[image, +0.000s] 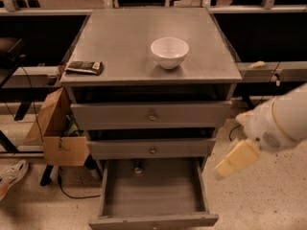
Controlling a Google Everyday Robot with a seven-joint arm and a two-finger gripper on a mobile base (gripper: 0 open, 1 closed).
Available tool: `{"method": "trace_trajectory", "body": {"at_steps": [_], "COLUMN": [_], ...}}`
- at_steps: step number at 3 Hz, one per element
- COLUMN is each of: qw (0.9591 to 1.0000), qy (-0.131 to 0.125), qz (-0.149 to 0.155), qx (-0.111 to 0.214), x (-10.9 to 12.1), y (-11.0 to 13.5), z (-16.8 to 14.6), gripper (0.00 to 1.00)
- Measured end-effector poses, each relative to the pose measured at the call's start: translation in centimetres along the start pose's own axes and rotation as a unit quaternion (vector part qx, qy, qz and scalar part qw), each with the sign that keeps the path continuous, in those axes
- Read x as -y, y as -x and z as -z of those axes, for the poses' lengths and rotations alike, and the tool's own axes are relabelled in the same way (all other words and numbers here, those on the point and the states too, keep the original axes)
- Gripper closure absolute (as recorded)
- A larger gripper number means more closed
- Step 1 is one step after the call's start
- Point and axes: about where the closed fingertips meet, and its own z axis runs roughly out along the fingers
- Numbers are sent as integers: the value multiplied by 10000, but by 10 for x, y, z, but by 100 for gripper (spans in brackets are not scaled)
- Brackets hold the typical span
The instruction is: Pick redbull can from bottom drawer and place on counter
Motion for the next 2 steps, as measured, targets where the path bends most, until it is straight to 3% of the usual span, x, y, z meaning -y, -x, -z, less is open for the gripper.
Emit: {"method": "trace_trajectory", "body": {"at_steps": [1, 2], "qw": [9923, 9835], "qy": [757, 795], "qz": [-382, -515], "qx": [904, 1541], "x": [-32, -29], "y": [-30, -21], "z": [-88, -104], "gripper": [0, 0]}}
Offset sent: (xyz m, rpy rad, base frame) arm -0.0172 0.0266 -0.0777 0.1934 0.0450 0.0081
